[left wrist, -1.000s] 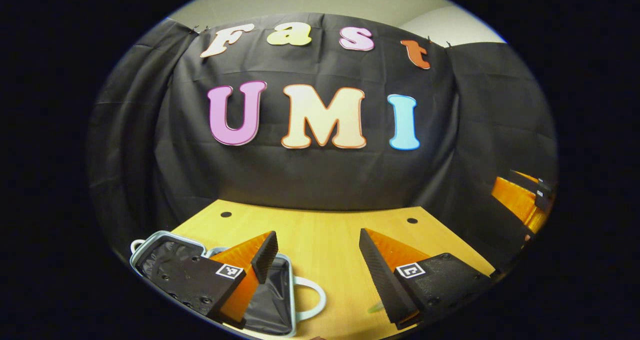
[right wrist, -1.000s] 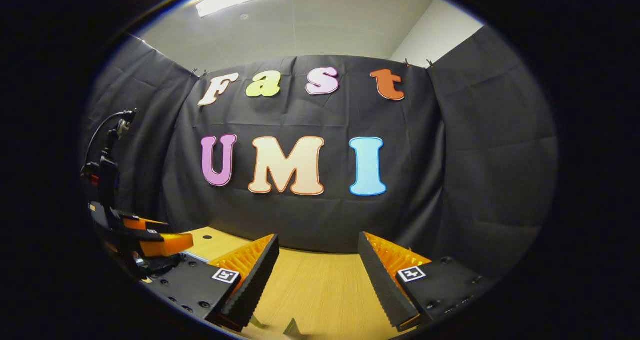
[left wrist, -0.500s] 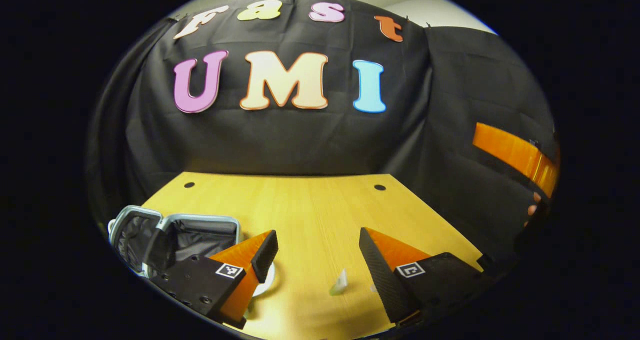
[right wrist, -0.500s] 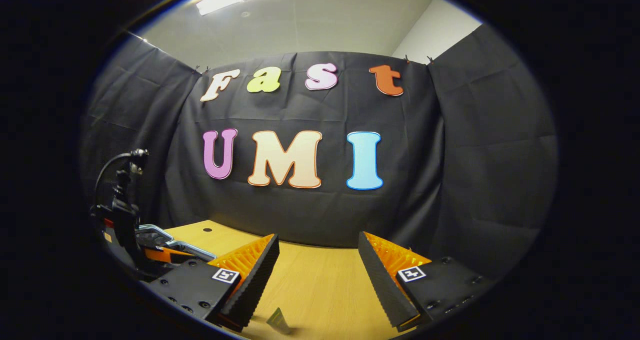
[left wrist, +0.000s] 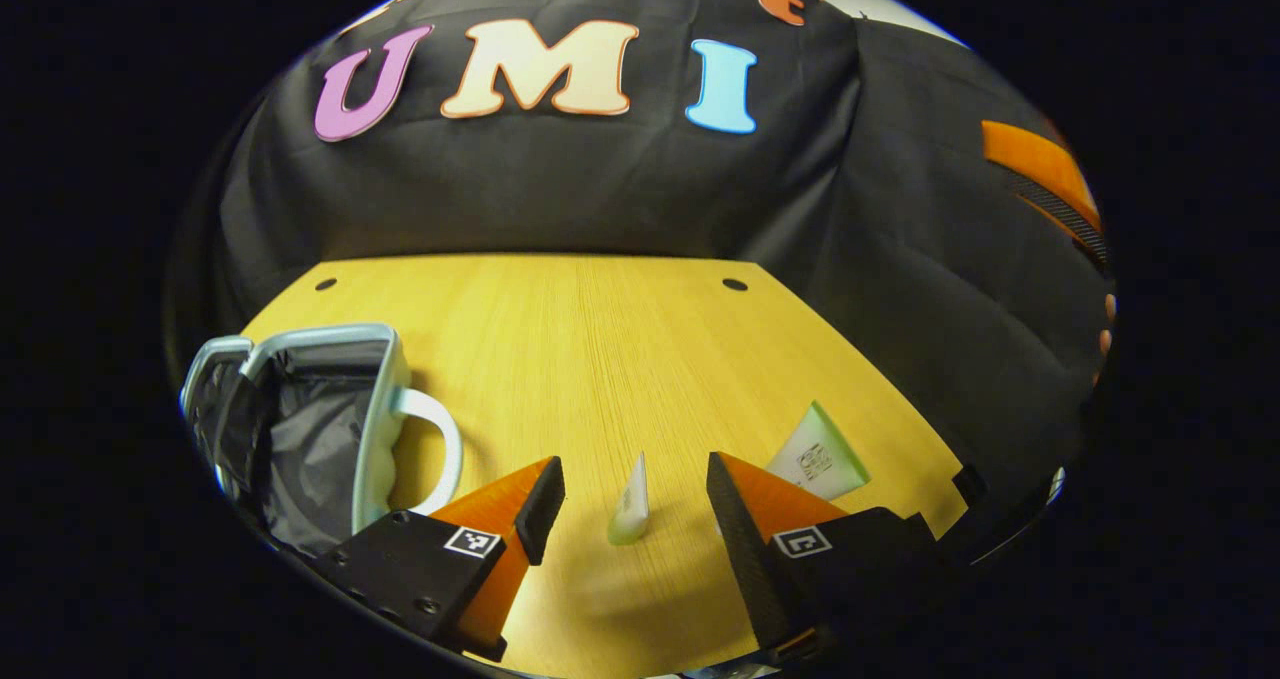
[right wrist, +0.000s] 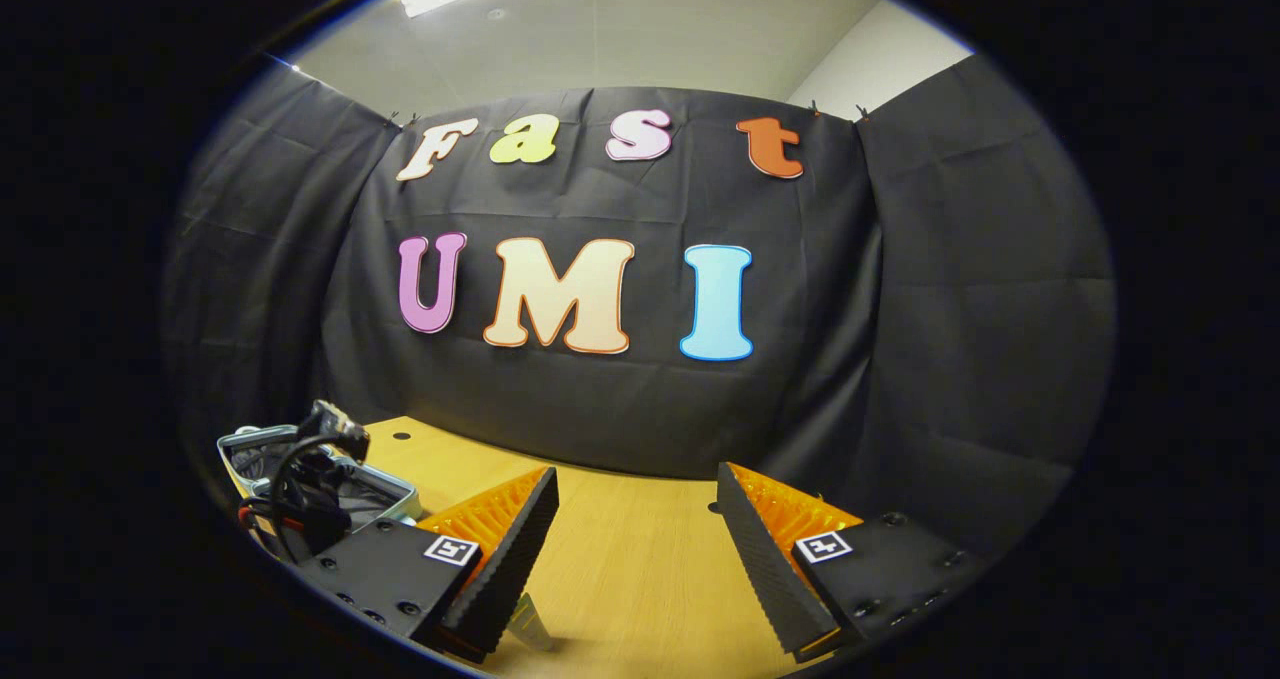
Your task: First open the suitcase, pack the skin care products into it, and then close the suitcase.
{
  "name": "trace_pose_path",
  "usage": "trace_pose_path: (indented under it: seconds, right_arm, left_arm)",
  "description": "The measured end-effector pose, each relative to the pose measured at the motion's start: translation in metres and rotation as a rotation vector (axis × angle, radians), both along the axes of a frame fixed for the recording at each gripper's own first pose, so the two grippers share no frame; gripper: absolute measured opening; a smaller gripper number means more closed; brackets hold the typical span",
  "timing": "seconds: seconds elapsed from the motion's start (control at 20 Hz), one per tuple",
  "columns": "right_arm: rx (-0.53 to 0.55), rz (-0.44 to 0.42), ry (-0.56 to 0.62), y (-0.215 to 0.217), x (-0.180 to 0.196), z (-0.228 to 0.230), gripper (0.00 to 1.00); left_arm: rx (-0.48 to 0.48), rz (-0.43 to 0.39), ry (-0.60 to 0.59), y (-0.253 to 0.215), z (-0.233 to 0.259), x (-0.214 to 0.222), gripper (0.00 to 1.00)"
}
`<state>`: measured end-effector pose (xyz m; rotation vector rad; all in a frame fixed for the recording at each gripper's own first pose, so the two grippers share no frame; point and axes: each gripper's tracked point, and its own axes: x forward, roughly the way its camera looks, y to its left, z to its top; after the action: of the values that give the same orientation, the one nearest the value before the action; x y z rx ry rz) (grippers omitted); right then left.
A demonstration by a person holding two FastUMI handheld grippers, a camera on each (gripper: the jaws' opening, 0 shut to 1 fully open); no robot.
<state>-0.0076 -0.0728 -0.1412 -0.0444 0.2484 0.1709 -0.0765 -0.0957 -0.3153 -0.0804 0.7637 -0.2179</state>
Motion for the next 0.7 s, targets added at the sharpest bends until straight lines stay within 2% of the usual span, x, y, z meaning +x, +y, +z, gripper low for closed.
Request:
trace_pose_path:
  seconds: [0.15,0.2,0.25,0.3,0.4,0.5,0.6,0.7]
  right_arm:
    - [-0.013,0.010,0.013,0.002,-0.002,-0.005,0.99]
    - [-0.015,0.012,0.015,0.003,-0.001,-0.006,0.99]
    - [-0.014,0.016,0.019,0.004,-0.002,-0.008,0.99]
    - [-0.009,0.021,0.023,0.006,-0.003,-0.009,0.99]
    - [-0.004,0.038,0.032,0.012,-0.007,-0.014,0.99]
    - [-0.008,0.058,0.035,0.017,-0.010,-0.021,0.99]
    - [-0.003,0.094,0.052,0.029,-0.016,-0.034,0.99]
    - [-0.005,0.140,0.068,0.042,-0.023,-0.052,0.99]
  left_arm:
    - [-0.011,0.004,0.035,-0.001,-0.017,-0.002,0.77]
    - [-0.009,0.011,0.049,-0.001,-0.025,-0.003,0.69]
    - [-0.007,0.015,0.060,0.000,-0.030,-0.002,0.66]
    - [-0.003,0.017,0.076,0.002,-0.036,-0.003,0.51]
    - [0.009,0.015,0.120,0.004,-0.049,-0.005,0.45]
    - [-0.004,0.023,0.130,0.006,-0.052,-0.003,0.21]
    - [-0.049,0.020,0.149,-0.001,-0.050,-0.004,0.14]
    - [-0.043,0.012,0.146,0.001,-0.042,-0.001,0.10]
